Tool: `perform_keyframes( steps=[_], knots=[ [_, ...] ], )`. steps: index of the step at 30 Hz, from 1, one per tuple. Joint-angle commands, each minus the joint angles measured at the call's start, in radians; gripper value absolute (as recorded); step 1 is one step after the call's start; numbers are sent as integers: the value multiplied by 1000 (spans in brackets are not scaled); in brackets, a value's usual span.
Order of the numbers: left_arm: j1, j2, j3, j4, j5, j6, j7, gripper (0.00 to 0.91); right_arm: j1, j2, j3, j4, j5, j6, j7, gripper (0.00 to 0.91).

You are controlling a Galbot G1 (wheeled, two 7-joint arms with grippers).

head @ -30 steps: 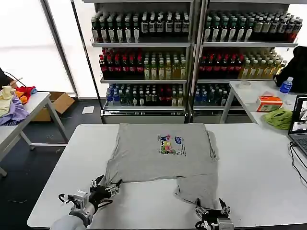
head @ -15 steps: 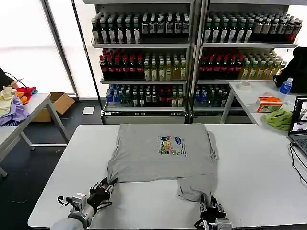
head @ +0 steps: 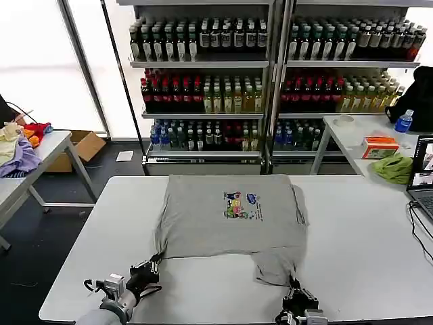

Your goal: Fold and organize the clothes.

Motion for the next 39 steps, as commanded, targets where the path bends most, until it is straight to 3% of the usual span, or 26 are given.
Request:
perform_keyframes(
  steps=[1,12,20,39],
  knots=[
    [-30,-15,-17,-44,-18,-62,-2,0,51,3,29,72,-16,36,-39,0],
    [-135,-25,-13,-21,-84,-115,-38,0,211,22,58,20,-9,46,-73,0],
    [-226,-28,12,24,-119,-117,-53,0,351,-14,50,-53,-4,23,-91,0],
    [-502,-65,116,296,-222,-104,-95,0,749,-59,1,-406,47,-2,-124,0]
  ],
)
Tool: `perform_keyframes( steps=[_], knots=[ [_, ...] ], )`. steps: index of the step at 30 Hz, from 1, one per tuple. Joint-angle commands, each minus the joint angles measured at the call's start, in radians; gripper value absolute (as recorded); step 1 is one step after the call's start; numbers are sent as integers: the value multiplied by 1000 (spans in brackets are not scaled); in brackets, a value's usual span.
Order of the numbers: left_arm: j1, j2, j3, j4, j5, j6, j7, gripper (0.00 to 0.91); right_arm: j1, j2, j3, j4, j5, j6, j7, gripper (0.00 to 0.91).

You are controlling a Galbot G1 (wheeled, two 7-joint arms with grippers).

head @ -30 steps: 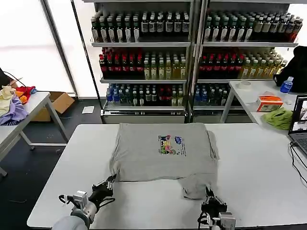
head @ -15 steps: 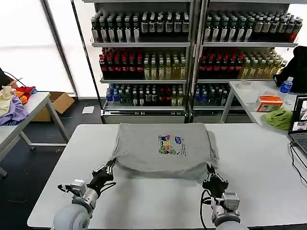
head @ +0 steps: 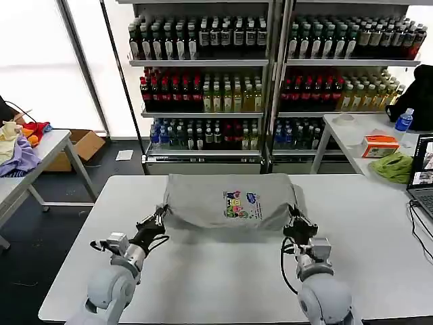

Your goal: Fold and organize the clothes.

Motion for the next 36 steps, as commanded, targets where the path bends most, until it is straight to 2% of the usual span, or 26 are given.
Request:
perform_keyframes(
  steps=[1,8,20,21,22,23,28,30,33,34,35,36],
  knots=[
    [-187,-16,52,175,-62,6,-18,0,214,-10,-13,-179,9,-2,-10,0],
    [-237,-14,67,257,-85,35,-45,0,321,6,-60,-313,29,-39,-17,0],
    [-277,-13,94,322,-56,107,-76,0,341,49,-101,-424,16,-73,-32,10],
    [-278,-12,95,324,-53,115,-78,30,342,55,-103,-435,15,-77,-32,786],
    [-280,-12,95,325,-51,118,-79,796,342,57,-104,-439,16,-85,-32,907],
    [-282,-12,95,327,-45,127,-81,907,342,63,-104,-448,15,-97,-32,907],
    [-277,-8,89,319,-34,153,-92,907,337,84,-108,-460,14,-133,-35,907],
    [-271,-4,88,306,-38,159,-98,907,341,114,-105,-478,43,-133,31,907],
    [-258,4,81,280,-47,164,-107,907,354,151,-94,-488,208,-133,181,907],
    [-253,9,79,271,-50,164,-109,907,356,160,-90,-484,269,-134,216,907],
    [-244,14,77,264,-59,164,-113,907,357,167,-83,-473,321,-135,280,907],
    [-231,22,74,234,-69,166,-117,907,353,167,-78,-461,331,-134,290,907]
  ],
)
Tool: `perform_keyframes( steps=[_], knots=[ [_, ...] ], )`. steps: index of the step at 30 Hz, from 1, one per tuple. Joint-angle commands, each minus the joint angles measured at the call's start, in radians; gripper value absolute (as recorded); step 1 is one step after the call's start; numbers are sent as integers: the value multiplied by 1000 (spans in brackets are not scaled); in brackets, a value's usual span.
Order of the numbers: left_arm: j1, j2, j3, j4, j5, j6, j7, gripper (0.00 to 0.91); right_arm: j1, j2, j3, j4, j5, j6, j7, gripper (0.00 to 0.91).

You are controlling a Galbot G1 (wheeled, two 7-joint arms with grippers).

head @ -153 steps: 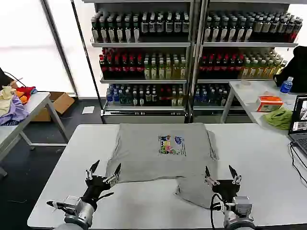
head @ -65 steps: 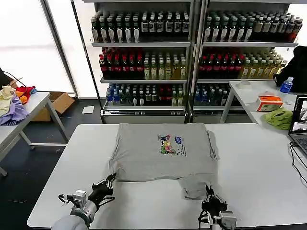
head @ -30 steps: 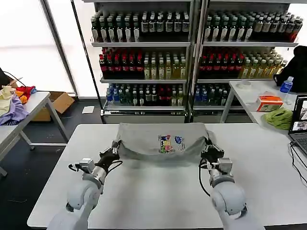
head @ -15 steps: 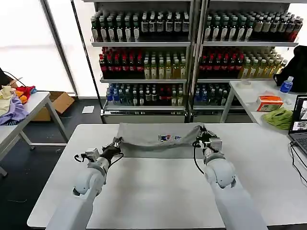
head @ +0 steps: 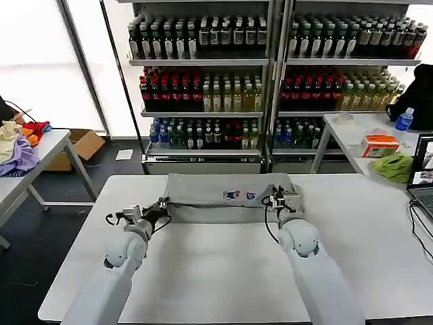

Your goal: Fold and organize the clothes.

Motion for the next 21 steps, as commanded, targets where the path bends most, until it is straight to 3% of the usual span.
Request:
perform_keyframes(
  steps=[1,11,18,21],
  knots=[
    [38,28,-9,-87,-25,34,-22,907,11,50,10,-8,213,-21,216,907],
    [119,81,-33,-222,-34,55,-25,907,-89,-44,20,255,210,-24,226,907],
    [181,92,-24,-258,3,47,-11,907,-256,-95,60,368,111,-21,181,907],
    [187,80,-22,-249,8,45,-12,907,-308,-116,78,395,111,-21,180,907]
  ],
)
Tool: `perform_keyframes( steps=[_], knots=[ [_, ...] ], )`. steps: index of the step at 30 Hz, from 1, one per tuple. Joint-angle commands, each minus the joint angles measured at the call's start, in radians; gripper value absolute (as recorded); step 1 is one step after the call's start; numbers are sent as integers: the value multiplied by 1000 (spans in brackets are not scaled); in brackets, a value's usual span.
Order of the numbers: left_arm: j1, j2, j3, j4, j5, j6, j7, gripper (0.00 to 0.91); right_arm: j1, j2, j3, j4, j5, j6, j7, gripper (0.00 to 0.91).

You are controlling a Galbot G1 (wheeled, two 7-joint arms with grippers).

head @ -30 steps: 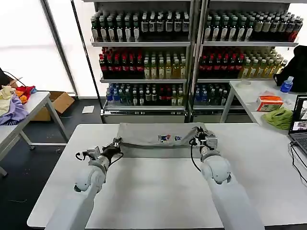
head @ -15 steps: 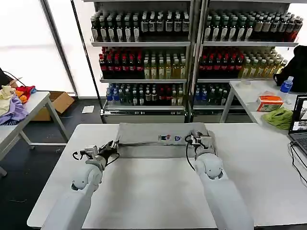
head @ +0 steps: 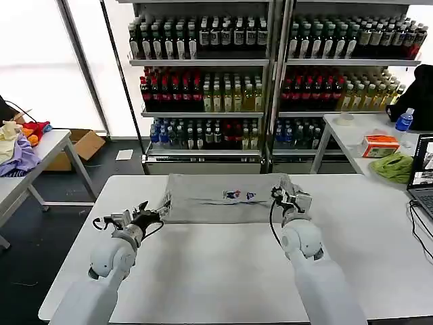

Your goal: Fold and organize the clothes.

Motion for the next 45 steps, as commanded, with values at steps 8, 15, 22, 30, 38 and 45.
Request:
perform_keyframes(
  steps=[8,15,22,30,38,45],
  knots=[
    [65,-4,14,-31,39,1,3,907,-187,-56,60,116,-33,-5,12,907],
    [59,-7,19,-15,44,0,6,907,-152,-62,66,61,-30,-6,0,907],
    [43,-4,27,9,45,-1,9,907,-128,-49,50,13,-37,-6,7,907],
    [15,-10,33,56,49,-6,9,907,-92,-39,44,-50,-36,-6,5,907],
    [9,-24,47,78,52,-7,10,907,-87,-33,44,-67,-36,-6,6,907],
    [7,-25,57,93,50,-1,11,222,-95,-33,40,-82,-31,-5,1,0]
  ],
)
